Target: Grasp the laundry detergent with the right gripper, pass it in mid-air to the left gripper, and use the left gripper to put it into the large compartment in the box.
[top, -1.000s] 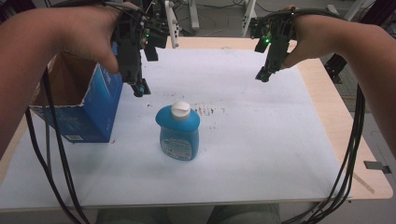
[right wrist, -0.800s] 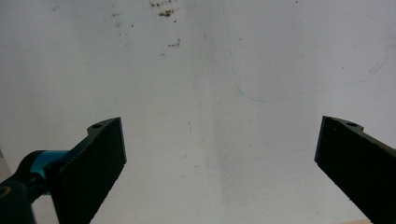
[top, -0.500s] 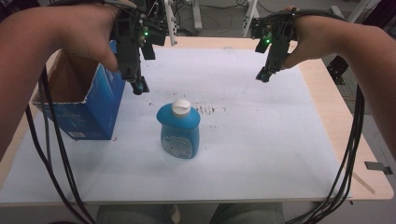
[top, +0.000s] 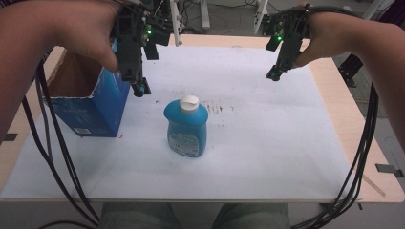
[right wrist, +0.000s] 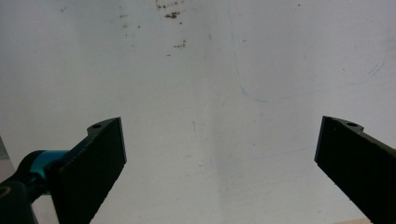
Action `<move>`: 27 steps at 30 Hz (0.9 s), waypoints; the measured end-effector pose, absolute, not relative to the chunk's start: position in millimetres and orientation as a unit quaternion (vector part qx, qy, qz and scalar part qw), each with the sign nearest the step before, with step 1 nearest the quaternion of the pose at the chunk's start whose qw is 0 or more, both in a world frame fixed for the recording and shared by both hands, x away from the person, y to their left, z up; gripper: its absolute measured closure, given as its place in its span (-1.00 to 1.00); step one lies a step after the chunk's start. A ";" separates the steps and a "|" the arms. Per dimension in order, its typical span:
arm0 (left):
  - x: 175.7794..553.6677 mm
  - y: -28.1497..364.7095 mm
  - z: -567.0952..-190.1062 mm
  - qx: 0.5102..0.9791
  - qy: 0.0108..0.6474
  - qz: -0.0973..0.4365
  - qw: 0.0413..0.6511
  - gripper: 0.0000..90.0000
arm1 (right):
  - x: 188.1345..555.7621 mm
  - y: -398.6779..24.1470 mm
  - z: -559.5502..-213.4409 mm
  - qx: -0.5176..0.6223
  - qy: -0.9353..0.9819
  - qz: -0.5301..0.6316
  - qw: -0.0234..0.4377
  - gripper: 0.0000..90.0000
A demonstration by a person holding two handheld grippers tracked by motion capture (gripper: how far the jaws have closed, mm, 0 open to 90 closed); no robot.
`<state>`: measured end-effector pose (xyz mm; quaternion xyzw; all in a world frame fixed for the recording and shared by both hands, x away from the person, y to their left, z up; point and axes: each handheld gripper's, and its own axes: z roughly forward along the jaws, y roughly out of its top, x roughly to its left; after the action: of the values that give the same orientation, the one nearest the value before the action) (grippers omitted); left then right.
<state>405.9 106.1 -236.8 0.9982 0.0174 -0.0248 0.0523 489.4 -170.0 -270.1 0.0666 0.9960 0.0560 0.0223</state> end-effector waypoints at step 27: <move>399.0 122.5 -241.8 0.998 0.024 -0.029 0.055 -0.96 | 431.8 -177.7 -276.8 0.070 0.989 0.129 0.001 -0.98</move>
<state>399.0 122.5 -241.8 0.9978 0.0244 -0.0293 0.0546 431.8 -177.7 -276.8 0.0696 0.9892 0.1286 0.0015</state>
